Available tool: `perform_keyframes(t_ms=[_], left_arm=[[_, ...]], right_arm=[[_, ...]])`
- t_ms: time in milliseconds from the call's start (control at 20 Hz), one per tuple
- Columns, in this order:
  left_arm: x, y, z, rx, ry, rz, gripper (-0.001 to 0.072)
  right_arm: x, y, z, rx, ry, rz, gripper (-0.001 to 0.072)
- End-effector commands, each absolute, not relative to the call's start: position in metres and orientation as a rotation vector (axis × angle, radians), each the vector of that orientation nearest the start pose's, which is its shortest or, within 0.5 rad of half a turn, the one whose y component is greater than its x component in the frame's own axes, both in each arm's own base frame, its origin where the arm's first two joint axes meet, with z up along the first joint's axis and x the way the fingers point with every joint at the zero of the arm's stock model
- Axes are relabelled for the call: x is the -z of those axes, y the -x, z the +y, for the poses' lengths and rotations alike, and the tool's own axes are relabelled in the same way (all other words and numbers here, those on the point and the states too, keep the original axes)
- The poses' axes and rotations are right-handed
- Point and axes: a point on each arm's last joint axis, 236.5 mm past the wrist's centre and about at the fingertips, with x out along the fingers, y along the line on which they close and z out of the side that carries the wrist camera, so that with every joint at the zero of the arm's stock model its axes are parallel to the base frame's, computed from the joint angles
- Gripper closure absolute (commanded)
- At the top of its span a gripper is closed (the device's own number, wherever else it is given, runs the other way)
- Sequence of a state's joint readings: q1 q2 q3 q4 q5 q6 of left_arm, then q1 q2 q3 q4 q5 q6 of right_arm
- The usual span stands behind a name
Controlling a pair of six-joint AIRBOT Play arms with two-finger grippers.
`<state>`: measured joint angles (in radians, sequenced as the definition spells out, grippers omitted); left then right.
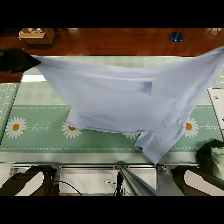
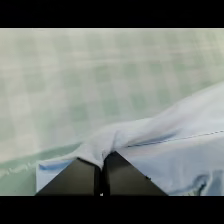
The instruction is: Fold the shirts.
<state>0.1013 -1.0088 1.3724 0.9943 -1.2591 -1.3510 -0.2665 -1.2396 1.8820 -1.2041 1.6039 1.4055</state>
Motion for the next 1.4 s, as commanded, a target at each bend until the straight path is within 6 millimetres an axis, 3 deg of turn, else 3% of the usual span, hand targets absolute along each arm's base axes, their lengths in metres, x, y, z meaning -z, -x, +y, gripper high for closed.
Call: perform_keyframes(t_ms=[0, 250, 500, 650, 1000, 1100, 1200, 1350], left_arm=[[-0.202, -0.424, -0.080, 0.406, 0.202, 0.714, 0.0687], [-0.158, -0.486, -0.061, 0.341, 0.165, 0.670, 0.0686], [-0.114, -0.539, -0.038, 0.243, 0.167, 0.624, 0.0686], [-0.088, -0.560, -0.033, 0.208, 0.164, 0.611, 0.0687], [-0.001, -0.579, -0.048, 0.197, 0.169, 0.715, 0.0686], [0.020, -0.578, -0.045, 0.193, 0.153, 0.753, 0.0686], [0.030, -0.577, -0.033, 0.178, 0.112, 0.770, 0.0686], [0.019, -0.585, -0.016, 0.149, 0.123, 0.740, 0.0686]], right_arm=[[-0.237, -0.445, -0.003, -0.168, -0.117, 0.853, 0.0690], [-0.168, -0.511, 0.018, -0.211, -0.122, 0.895, 0.0690], [-0.134, -0.576, 0.034, -0.223, -0.210, 0.781, 0.0690], [-0.110, -0.603, 0.038, -0.208, -0.216, 0.744, 0.0690], [-0.027, -0.624, 0.056, -0.213, -0.203, 0.830, 0.0690], [-0.003, -0.621, 0.048, -0.187, -0.188, 0.884, 0.0690], [0.008, -0.616, 0.023, -0.118, -0.150, 0.924, 0.0690], [0.005, -0.614, 0.000, -0.075, -0.198, 0.928, 0.0690]])
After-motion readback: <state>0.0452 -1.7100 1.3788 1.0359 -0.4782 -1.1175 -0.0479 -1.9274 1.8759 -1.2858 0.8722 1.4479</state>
